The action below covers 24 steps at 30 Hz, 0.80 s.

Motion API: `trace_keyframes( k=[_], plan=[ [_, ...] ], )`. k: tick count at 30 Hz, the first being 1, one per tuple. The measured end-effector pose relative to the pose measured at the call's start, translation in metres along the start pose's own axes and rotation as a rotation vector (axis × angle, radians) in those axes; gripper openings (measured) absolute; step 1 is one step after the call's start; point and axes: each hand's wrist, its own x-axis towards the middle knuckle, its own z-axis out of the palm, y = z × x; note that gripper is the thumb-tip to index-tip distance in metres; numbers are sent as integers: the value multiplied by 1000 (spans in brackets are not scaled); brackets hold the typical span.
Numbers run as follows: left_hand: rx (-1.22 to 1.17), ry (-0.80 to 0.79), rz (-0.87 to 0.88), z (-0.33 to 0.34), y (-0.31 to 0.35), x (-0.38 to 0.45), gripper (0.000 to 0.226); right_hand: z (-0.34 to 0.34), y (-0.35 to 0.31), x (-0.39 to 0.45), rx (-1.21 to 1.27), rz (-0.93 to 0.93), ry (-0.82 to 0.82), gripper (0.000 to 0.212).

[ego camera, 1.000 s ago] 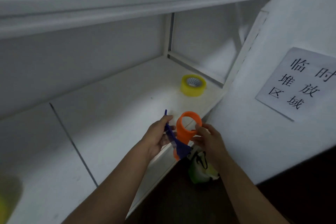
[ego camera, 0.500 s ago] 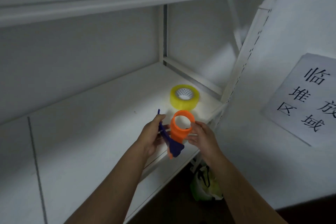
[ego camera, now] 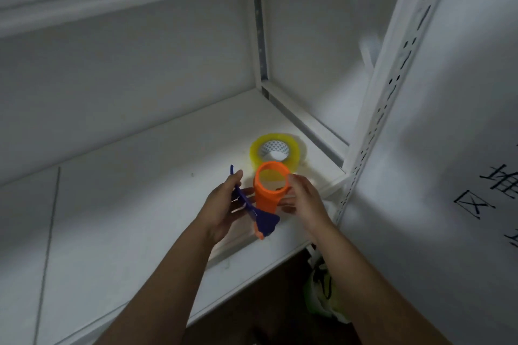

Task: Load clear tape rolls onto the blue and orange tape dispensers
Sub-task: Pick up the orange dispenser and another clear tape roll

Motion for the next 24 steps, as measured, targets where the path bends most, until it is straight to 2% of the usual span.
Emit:
trace_keyframes(
  k=[3, 5, 9, 12, 15, 17, 24],
  plan=[
    [-37, 6, 9, -1, 5, 15, 36, -2, -8, 12, -7, -19, 42, 26],
    [-79, 2, -5, -2, 7, 25, 35, -6, -10, 21, -98, -61, 86, 17],
    [-158, -4, -15, -5, 11, 42, 38, -16, -21, 43, -472, -211, 117, 15],
    [-204, 24, -16, -11, 15, 54, 38, -16, -24, 64, -872, -427, 144, 25],
    [-240, 76, -31, -19, 18, 63, 39, -9, -18, 78, -1299, -615, 74, 46],
    [-251, 107, -44, -21, 17, 65, 40, -6, -17, 82, -1442, -650, 1, 49],
    [-334, 270, -9, -10, 18, 62, 38, 5, -17, 105, -1573, -758, -214, 60]
  ],
)
